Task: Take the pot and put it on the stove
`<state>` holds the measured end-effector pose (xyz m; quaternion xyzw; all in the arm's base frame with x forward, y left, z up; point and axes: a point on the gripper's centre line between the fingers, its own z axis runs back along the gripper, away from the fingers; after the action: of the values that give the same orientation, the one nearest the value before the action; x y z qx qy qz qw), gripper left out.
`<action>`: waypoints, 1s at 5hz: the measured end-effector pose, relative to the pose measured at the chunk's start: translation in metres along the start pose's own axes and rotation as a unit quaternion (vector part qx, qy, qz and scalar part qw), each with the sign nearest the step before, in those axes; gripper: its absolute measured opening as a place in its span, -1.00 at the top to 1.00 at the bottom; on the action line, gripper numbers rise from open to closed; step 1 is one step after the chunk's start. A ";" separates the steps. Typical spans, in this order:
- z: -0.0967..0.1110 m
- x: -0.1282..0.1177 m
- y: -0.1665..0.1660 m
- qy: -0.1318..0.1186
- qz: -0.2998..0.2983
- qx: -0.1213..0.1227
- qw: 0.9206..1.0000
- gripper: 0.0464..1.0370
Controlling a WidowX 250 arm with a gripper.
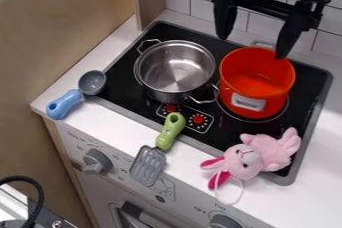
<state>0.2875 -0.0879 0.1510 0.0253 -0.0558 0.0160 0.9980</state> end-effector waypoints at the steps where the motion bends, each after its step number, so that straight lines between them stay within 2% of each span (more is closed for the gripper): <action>1: -0.010 -0.003 0.000 0.014 0.002 0.005 1.000 -0.93; 2: -0.018 0.004 -0.012 -0.020 0.023 0.011 0.999 -0.93; 3: -0.038 0.014 -0.030 -0.050 0.042 0.020 0.998 -0.93; 4: -0.052 0.021 -0.040 -0.073 0.050 0.028 0.996 -0.93; 5: -0.068 0.023 -0.049 -0.083 0.055 0.037 0.994 -0.93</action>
<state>0.3200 -0.1326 0.0836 0.0605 -0.1390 0.0710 0.9859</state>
